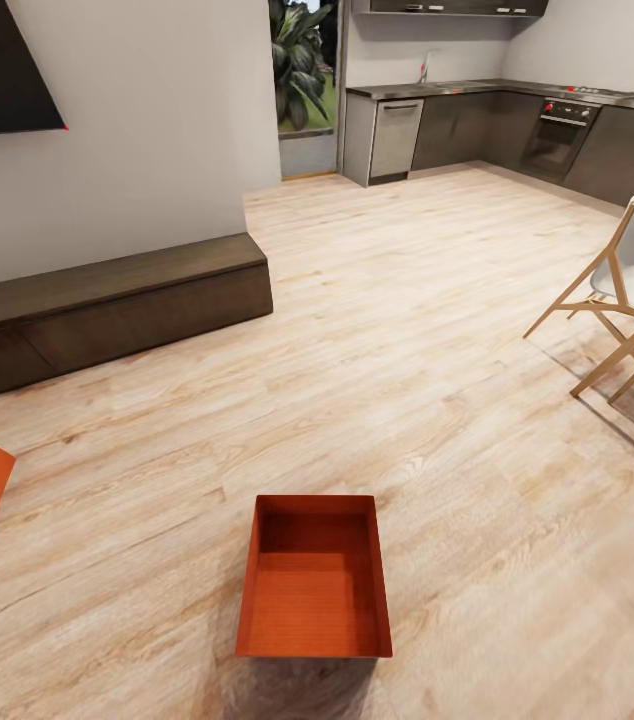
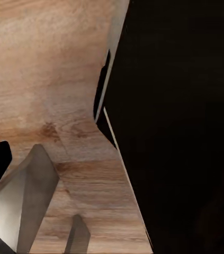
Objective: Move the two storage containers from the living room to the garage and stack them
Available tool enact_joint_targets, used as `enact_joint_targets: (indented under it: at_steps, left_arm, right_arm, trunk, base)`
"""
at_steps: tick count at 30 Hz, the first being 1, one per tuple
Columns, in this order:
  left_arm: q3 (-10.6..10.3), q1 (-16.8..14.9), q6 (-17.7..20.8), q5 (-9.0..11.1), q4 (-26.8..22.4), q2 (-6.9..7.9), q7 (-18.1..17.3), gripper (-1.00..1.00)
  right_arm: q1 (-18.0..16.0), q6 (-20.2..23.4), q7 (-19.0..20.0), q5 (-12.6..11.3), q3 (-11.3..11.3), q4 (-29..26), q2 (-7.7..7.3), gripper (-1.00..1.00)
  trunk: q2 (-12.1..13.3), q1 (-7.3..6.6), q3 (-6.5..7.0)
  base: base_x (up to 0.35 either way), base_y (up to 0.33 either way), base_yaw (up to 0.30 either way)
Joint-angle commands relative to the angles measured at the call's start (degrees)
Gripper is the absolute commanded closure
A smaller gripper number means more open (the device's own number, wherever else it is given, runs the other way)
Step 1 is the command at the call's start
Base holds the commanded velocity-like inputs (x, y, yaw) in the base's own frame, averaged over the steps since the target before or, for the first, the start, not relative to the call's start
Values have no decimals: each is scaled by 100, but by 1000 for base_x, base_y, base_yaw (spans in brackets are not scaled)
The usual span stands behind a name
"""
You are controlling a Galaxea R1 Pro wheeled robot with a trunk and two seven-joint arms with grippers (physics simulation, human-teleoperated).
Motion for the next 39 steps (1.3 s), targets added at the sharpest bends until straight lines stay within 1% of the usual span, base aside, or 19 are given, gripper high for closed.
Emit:
enact_joint_targets:
  at_steps: [1,4,6,7,8,9,10,11,12,13,14,16,17,18,19,21,23,26,39]
  left_arm:
    - [8,-1,135,40,-950,217,201,-100]
    - [37,-26,469,132,-1572,432,645,-100]
    - [53,-299,876,361,-1823,589,1014,-100]
    - [55,-402,941,389,-1829,609,1045,-100]
    - [58,-653,1081,429,-1803,637,1103,-100]
    - [56,-1413,1397,458,-1542,667,1304,-100]
    - [55,-1744,1472,461,-1405,672,1402,-100]
    - [55,-1907,1499,460,-1336,672,1447,-100]
    - [53,-2213,1537,449,-1203,666,1517,-100]
    - [42,-2622,1570,430,-1060,620,1579,-100]
    - [37,-2728,1577,425,-1033,590,1592,-100]
    - [1,-3010,1594,368,-953,254,1616,-100]
    - [-41,-3082,1595,294,-913,8,1623,-100]
    - [-238,-3157,1559,-36,-779,-456,1637,-100]
    - [-371,-3175,1539,-269,-699,-633,1653,-100]
    - [-544,-3195,1448,-666,-580,-831,1690,-100]
    - [-617,-3204,1086,-865,-503,-907,1707,-100]
    - [-640,-3208,739,-934,-421,-928,1713,-100]
    - [-683,-3209,581,-1010,-391,-950,1646,-100]
  right_arm:
    - [-484,-49,-267,-104,45,-81,-77,-100]
    - [-858,-71,-573,-281,41,-143,-65,-100]
    - [-1361,-76,-793,-396,30,-189,-22,-100]
    - [-1449,-71,-810,-406,29,-192,-8,-100]
    - [-1633,-60,-833,-423,28,-197,37,-100]
    - [-2097,-32,-865,-445,26,-202,265,-100]
    - [-2269,-26,-872,-448,26,-203,377,-100]
    - [-2353,-25,-874,-452,26,-204,432,-100]
    - [-2510,-19,-878,-456,26,-204,540,-100]
    - [-2704,-14,-881,-460,28,-205,725,-100]
    - [-2748,-13,-881,-459,29,-205,787,-100]
    - [-2850,-20,-880,-448,35,-205,1060,-100]
    - [-2874,-42,-881,-438,41,-205,1177,-100]
    - [-2900,-87,-878,-415,48,-205,1359,-100]
    - [-2907,-106,-877,-419,44,-205,1430,-100]
    - [-2913,-174,-876,-429,37,-205,1534,-100]
    - [-2917,-317,-875,-438,29,-201,1587,-100]
    - [-2918,-395,-875,-439,25,-197,1606,-100]
    - [-2918,-576,-875,-457,17,-195,1619,-100]
  trunk:
    - [-1,0,-3]
    - [-1,0,-3]
    - [-1,0,-3]
    - [-1,0,-3]
    - [-1,0,-3]
    - [-1,0,-3]
    - [-1,0,-3]
    - [-1,0,-3]
    - [-1,0,-3]
    - [-1,0,-3]
    - [-1,0,-3]
    - [-1,0,-3]
    - [-1,0,-3]
    - [-1,0,-3]
    - [-1,0,-3]
    - [-1,0,-3]
    - [-1,0,-3]
    - [-1,0,-3]
    - [-1,0,-3]
  base:
    - [0,0,0]
    - [0,0,0]
    - [0,0,0]
    - [0,0,0]
    - [0,0,0]
    - [0,0,0]
    - [0,0,0]
    - [0,0,0]
    - [0,0,0]
    - [0,0,0]
    - [0,0,0]
    - [0,0,0]
    - [0,0,0]
    - [0,0,0]
    - [0,0,0]
    - [0,0,0]
    - [0,0,0]
    - [0,0,0]
    - [0,0,0]
